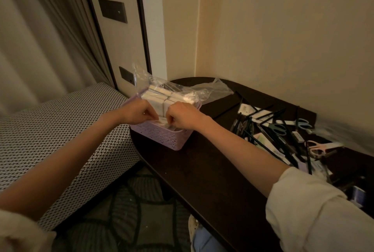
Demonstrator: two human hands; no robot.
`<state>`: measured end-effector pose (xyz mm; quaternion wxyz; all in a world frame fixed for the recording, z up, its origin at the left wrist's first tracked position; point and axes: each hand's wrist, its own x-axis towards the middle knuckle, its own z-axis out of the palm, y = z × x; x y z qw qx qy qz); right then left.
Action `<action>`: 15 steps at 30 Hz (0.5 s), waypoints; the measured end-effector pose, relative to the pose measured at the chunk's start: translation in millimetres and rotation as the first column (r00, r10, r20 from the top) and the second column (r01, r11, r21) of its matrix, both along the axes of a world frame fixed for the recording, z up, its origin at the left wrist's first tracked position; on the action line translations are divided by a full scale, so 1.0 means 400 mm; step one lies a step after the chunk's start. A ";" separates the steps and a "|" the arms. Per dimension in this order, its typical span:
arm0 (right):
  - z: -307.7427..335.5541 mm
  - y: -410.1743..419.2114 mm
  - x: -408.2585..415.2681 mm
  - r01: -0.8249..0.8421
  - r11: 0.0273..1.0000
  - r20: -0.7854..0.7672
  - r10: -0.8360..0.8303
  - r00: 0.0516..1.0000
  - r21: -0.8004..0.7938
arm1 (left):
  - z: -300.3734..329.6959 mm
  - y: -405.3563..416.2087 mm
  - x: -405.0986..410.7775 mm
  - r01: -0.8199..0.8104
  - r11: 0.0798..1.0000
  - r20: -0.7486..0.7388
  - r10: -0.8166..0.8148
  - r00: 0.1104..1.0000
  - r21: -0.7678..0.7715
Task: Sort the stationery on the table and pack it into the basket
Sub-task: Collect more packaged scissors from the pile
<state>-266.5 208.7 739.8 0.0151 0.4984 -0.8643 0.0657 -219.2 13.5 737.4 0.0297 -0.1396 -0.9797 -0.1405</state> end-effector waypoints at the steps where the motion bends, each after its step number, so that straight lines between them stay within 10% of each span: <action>1: 0.002 0.000 0.000 -0.004 1.000 0.013 0.003 1.000 0.019 | 0.004 0.002 0.000 -0.019 0.999 0.013 0.019 1.000 -0.037; 15: 0.034 -0.002 0.032 0.059 0.931 0.198 -0.138 0.970 0.361 | 0.005 0.031 0.017 -0.175 0.984 0.229 0.173 0.958 -0.012</action>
